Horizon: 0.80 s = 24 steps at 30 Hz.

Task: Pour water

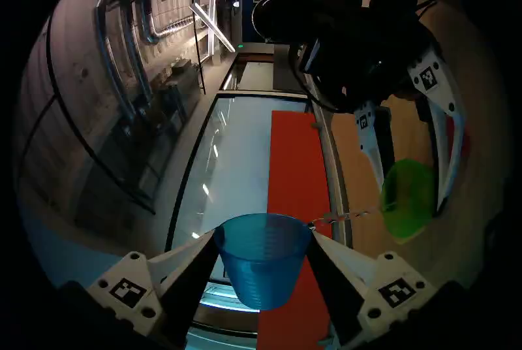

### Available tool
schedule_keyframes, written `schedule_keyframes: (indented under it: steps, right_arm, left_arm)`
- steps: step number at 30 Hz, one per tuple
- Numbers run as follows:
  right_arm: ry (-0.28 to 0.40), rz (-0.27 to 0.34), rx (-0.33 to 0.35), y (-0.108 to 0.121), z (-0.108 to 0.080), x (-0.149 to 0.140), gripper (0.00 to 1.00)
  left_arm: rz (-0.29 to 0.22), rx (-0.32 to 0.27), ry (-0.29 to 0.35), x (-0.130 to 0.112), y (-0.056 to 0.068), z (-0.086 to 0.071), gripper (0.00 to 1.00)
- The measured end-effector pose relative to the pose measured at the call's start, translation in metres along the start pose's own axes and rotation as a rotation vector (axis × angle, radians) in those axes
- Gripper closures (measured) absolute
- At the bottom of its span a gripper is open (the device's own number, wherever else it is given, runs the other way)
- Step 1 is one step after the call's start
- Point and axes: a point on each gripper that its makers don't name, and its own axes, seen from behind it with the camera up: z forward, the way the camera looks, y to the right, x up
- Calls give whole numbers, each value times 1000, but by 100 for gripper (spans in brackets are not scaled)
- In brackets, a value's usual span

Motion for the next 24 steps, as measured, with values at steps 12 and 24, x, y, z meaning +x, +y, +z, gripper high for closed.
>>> schedule_keyframes:
  steps: [12, 24]
  right_arm:
    - [3, 3, -3, 1, -1, -2, 10]
    - [9, 6, -8, 5, -1, 0, 10]
  left_arm:
    - [54, 8, 3, 3, -5, -2, 12]
    - [107, 20, 14, 10, -11, -1, 12]
